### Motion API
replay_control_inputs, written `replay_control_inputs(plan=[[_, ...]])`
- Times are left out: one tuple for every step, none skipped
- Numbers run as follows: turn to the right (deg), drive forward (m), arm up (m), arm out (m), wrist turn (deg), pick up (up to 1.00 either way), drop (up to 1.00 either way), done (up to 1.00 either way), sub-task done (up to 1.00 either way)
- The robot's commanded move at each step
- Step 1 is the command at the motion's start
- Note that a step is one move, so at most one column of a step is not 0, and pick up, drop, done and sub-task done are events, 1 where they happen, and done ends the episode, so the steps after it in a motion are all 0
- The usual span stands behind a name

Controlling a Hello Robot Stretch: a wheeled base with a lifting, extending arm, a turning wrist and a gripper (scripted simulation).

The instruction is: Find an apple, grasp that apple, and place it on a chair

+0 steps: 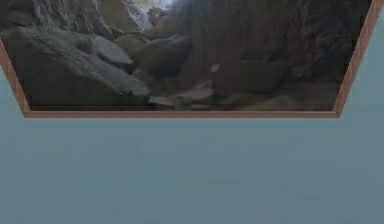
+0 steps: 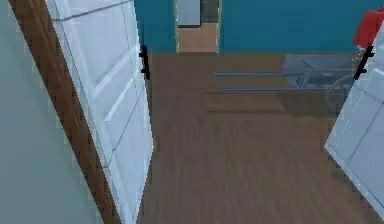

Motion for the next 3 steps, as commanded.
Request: replay_control_inputs(plan=[[-45.0, 0.00, 0.00, 0.00, 0.0, 0.00, 0.00, 0.00, 0.00], [-45.0, 0.00, 0.00, 0.00, 0.0, 0.00, 0.00, 0.00, 0.00], [-45.0, 0.00, 0.00, 0.00, 0.0, 0.00, 0.00, 0.00, 0.00]])
